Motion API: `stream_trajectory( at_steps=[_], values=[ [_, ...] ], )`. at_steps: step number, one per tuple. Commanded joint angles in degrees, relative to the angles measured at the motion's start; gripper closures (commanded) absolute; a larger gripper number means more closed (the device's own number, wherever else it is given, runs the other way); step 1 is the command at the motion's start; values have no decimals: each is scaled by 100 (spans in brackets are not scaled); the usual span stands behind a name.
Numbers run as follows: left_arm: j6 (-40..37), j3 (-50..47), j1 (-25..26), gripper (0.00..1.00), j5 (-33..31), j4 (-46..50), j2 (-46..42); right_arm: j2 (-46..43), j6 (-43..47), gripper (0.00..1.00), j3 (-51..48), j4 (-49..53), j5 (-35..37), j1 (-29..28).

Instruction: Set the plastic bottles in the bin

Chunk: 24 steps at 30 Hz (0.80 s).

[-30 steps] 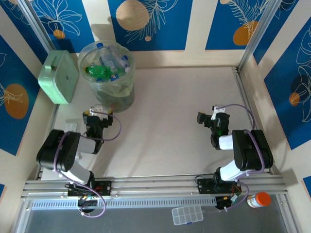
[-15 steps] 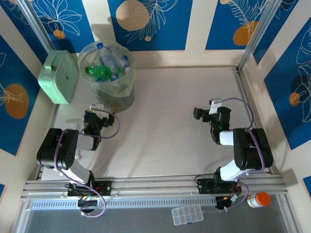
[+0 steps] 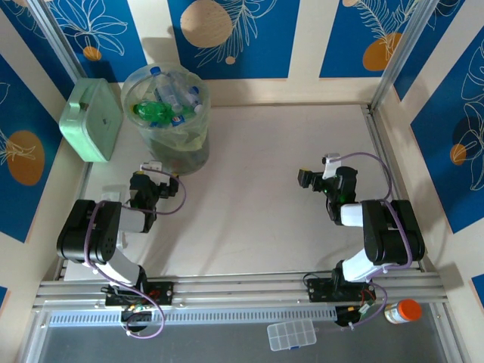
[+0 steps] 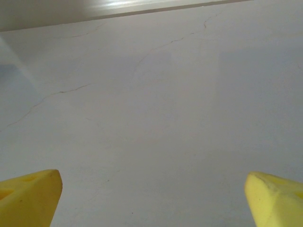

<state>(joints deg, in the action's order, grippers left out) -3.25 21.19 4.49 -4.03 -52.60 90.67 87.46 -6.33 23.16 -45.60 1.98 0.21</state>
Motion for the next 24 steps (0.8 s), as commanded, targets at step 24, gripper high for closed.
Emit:
stream_trajectory(
  at_steps=[24],
  values=[
    [37,43,-62,1,131,-101,-100,-27,97,1,100,-6,82,14]
  ],
)
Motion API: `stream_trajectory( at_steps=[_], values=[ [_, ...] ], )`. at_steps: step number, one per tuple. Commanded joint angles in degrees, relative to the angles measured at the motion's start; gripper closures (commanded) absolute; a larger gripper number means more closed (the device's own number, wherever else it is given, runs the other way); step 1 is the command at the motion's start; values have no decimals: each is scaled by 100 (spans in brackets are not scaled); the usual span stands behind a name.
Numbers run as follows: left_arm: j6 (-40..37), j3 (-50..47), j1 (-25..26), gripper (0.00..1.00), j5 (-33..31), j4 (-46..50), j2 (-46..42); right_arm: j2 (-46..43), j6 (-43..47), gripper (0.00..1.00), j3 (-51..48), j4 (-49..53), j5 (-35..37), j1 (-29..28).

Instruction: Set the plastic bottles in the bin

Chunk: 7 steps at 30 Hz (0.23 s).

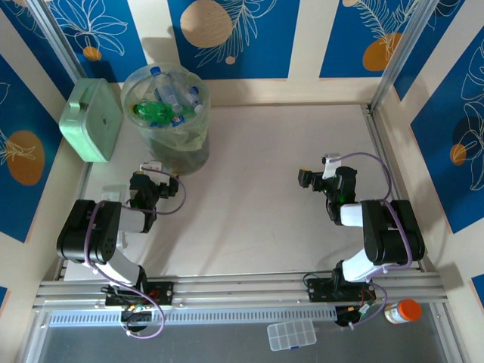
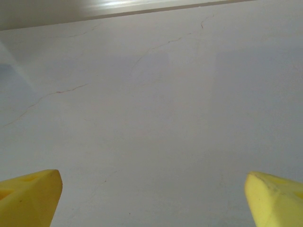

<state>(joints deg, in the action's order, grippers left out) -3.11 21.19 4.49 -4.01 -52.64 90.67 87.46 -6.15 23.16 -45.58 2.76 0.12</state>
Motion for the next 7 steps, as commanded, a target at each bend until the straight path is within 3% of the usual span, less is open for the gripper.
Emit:
stream_trajectory(
  at_steps=[1,7],
  values=[
    [22,51,-62,1,129,-88,-94,-27,79,1,95,-12,4,25],
    [31,29,-71,1,162,-121,-102,-27,79,1,101,-7,5,23]
  ],
)
